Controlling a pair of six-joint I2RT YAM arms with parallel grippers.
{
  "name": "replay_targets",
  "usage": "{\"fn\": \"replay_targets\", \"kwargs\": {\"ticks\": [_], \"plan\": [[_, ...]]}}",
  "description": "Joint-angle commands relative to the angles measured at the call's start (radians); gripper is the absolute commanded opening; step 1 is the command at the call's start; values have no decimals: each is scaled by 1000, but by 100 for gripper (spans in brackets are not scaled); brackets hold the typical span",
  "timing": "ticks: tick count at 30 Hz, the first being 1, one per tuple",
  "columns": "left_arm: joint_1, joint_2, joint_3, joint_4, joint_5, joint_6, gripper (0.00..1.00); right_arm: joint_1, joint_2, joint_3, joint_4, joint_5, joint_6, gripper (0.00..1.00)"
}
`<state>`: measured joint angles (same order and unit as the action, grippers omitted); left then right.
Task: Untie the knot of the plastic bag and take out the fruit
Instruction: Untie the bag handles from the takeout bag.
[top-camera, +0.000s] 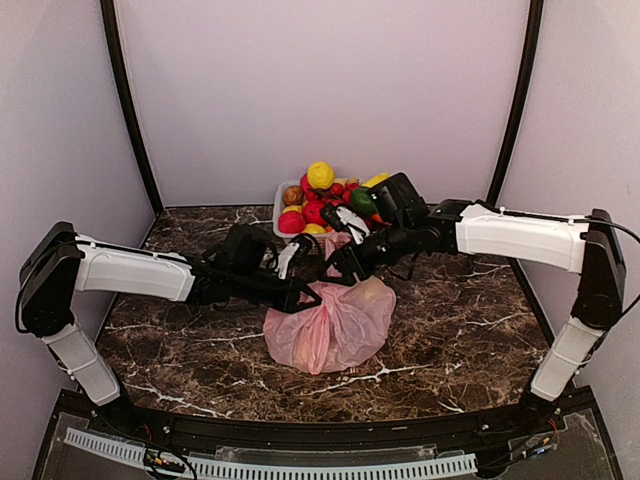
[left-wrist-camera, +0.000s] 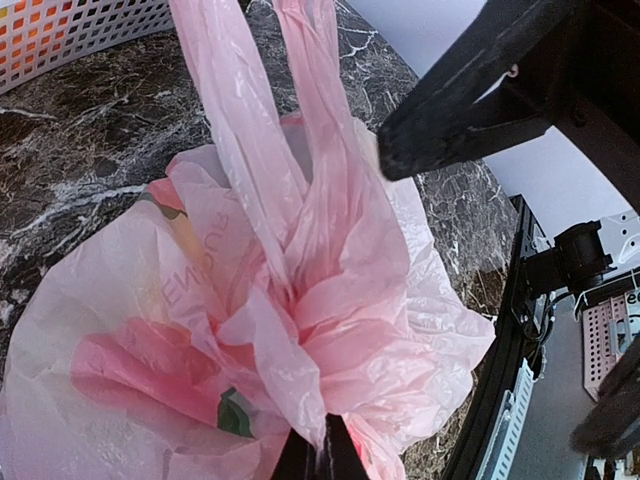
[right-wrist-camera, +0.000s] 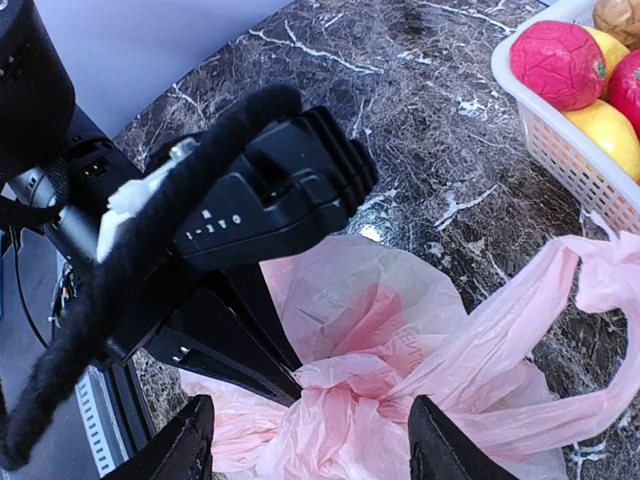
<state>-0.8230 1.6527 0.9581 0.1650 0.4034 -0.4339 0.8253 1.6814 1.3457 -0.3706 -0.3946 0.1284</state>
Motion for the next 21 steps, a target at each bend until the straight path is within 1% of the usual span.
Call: {"fn": "replay_targets", "kwargs": {"ticks": [1,8,14,21], "plan": [[-6,-47,-18,15,8,-1,1,-4,46,52,-52,-15,-99,65],[-7,-51,-22,22,4,-6,1,-3,77,52,-59,-27,-118,69],[-6,-56,-21,23,-1,-8,1,22,62,9,-60,-12,-98,69],[-7,-60,-24,32,-8,-12,1,65,45,-51,-12,61,-51,66]]}}
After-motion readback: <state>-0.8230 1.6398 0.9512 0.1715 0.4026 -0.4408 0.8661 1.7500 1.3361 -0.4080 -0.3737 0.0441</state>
